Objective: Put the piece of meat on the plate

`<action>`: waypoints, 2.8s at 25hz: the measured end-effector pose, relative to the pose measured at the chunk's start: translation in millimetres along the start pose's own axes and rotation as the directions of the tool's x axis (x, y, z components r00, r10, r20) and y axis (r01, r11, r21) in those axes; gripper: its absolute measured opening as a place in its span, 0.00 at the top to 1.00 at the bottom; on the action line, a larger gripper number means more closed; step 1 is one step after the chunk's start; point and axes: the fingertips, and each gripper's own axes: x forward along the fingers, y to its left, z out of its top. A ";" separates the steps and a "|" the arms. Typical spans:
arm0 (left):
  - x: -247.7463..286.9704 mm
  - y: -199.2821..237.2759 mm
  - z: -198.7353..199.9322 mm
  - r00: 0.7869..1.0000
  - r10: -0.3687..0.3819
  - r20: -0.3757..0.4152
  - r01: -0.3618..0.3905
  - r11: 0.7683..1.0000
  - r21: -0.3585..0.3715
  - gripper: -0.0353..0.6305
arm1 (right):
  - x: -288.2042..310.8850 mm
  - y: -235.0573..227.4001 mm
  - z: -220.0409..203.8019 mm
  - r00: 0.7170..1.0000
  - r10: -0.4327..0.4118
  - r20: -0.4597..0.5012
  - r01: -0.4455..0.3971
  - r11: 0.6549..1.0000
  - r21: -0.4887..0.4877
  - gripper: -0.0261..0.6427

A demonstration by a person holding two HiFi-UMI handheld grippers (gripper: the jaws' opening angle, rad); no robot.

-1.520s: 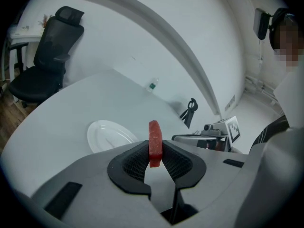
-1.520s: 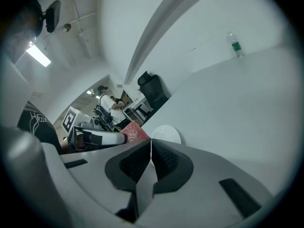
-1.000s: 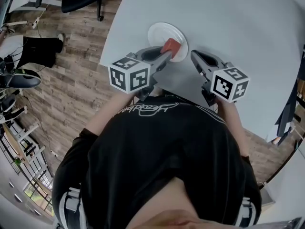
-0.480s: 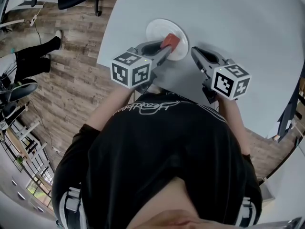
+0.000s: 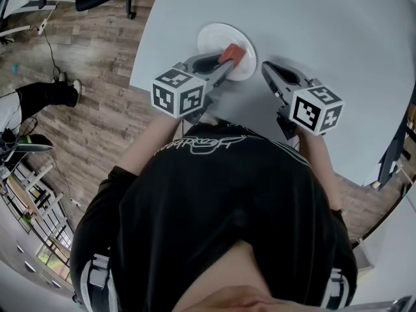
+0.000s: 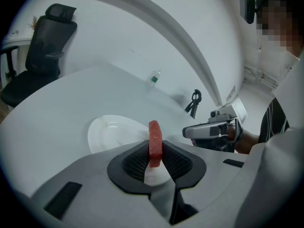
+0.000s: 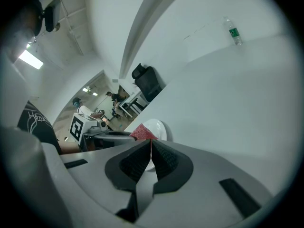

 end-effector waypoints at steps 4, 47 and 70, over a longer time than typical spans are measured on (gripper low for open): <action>-0.5 -0.1 -1.1 1.000 -0.014 0.005 0.014 1.000 0.001 0.82 | 0.6 -0.2 -2.3 1.000 -0.002 -0.003 0.002 1.000 0.002 0.94; -0.9 31.3 -5.9 0.984 0.178 -0.021 -0.173 0.973 0.153 0.73 | 6.0 -0.9 -11.4 0.999 0.027 -0.036 -0.027 1.000 0.013 0.94; -64.8 -21.8 25.2 0.991 0.092 0.101 -0.099 0.993 0.063 0.93 | -7.0 44.3 -1.3 0.999 0.043 0.019 -0.041 0.997 -0.064 0.94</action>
